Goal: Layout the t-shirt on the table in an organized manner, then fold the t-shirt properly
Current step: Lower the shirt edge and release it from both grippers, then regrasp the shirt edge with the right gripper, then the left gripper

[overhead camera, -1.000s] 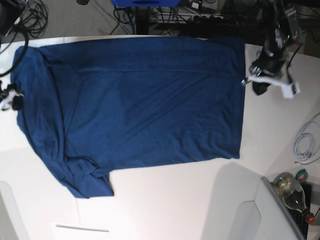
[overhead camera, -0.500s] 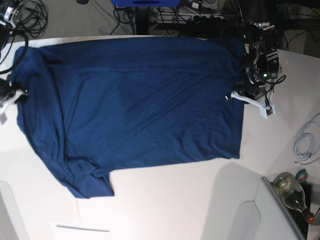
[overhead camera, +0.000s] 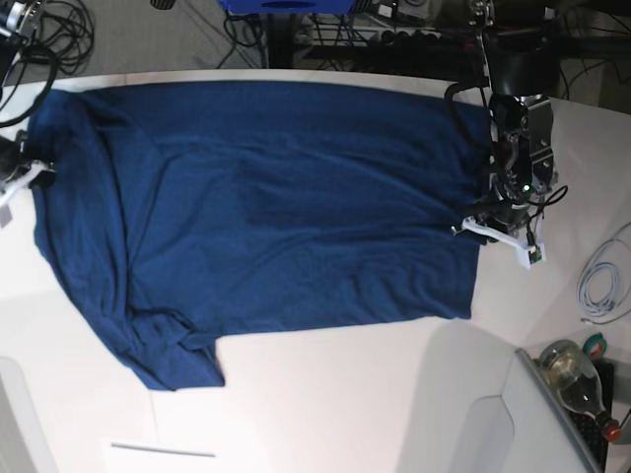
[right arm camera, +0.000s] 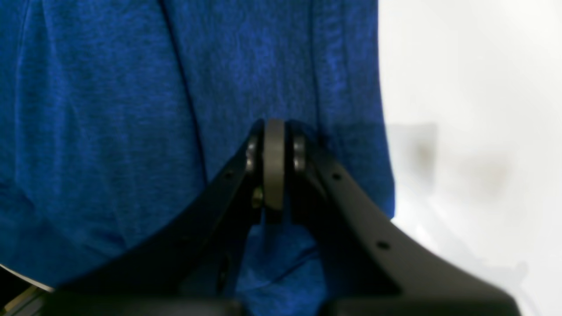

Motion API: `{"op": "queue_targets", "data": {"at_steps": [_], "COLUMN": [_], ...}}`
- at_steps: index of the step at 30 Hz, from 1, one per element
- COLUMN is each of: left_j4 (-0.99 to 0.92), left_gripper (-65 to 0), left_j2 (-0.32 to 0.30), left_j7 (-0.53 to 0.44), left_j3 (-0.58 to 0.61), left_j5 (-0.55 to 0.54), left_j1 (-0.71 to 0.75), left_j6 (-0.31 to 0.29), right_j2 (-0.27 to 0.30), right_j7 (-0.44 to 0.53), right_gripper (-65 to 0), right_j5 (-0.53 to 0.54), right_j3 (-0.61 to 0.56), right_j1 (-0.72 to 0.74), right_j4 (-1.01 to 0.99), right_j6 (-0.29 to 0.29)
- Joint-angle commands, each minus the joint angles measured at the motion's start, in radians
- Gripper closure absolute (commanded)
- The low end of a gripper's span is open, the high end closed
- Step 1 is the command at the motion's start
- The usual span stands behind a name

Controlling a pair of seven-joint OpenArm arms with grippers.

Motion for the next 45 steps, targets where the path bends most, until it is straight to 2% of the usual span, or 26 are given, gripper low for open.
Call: {"op": "queue_targets", "data": {"at_steps": [1, 6, 11, 12, 14, 17, 18, 19, 20, 22, 26, 31, 38, 40, 45], "left_j4": [-0.005, 0.062, 0.260, 0.300, 0.392, 0.533, 0.576, 0.614, 0.653, 0.685, 0.682, 0.665, 0.665, 0.665, 0.664], "left_gripper": [0.0, 0.0, 0.0, 0.0, 0.0, 0.0, 0.0, 0.0, 0.0, 0.0, 0.0, 0.0, 0.0, 0.0, 0.0], "left_j2": [-0.005, -0.002, -0.002, -0.002, -0.001, 0.015, 0.027, 0.039, 0.051, 0.070, 0.084, 0.105, 0.107, 0.108, 0.110], "left_j7": [0.044, 0.055, 0.119, 0.127, 0.156, 0.227, 0.242, 0.250, 0.253, 0.250, 0.250, 0.250, 0.248, 0.248, 0.248], "left_j3": [0.012, 0.020, 0.006, -0.014, -0.074, -0.152, -0.178, -0.206, -0.229, -0.266, -0.347, -0.436, -0.445, -0.445, -0.444], "left_j5": [0.009, 0.003, 0.000, 0.000, 0.000, 0.000, 0.000, 0.000, -0.002, -0.002, -0.002, 0.000, 0.000, 0.000, 0.000], "left_j1": [-0.006, 0.011, 0.128, 0.154, 0.200, 0.264, 0.289, 0.313, 0.338, 0.379, 0.421, 0.435, 0.445, 0.445, 0.445], "left_j6": [0.007, 0.007, 0.008, 0.008, 0.008, 0.005, 0.005, 0.005, 0.004, -0.007, -0.108, -0.116, -0.116, -0.116, -0.116], "right_j2": [0.021, 0.022, 0.015, 0.013, 0.015, 0.024, 0.024, 0.021, 0.016, 0.013, -0.008, -0.015, -0.016, -0.016, -0.016], "right_j7": [-0.009, -0.007, -0.033, -0.052, -0.102, -0.151, -0.156, -0.156, -0.156, -0.156, -0.158, -0.159, -0.151, -0.151, -0.158], "right_gripper": [-2.7, -3.3, -4.1, -6.0, -16.4, -39.5, -45.3, -49.1, -49.4, -47.1, -43.7, -43.2, -42.3, -36.3, -8.3], "right_j5": [-0.006, -0.005, -0.005, -0.005, -0.006, -0.006, -0.006, -0.006, -0.006, -0.006, -0.006, -0.006, -0.005, -0.005, -0.005], "right_j3": [0.004, 0.006, -0.004, -0.007, -0.065, -0.175, -0.192, -0.205, -0.212, -0.215, -0.208, -0.215, -0.215, -0.215, -0.215], "right_j1": [0.003, 0.000, -0.073, -0.096, -0.150, -0.270, -0.302, -0.330, -0.349, -0.368, -0.385, -0.382, -0.379, -0.368, -0.362], "right_j4": [0.010, 0.073, 0.305, 0.360, 0.488, 0.670, 0.710, 0.738, 0.745, 0.742, 0.741, 0.709, 0.629, 0.617, 0.603], "right_j6": [0.005, 0.005, 0.005, 0.005, 0.005, 0.005, 0.005, 0.005, 0.005, 0.005, 0.005, 0.005, 0.005, 0.005, 0.005]}}
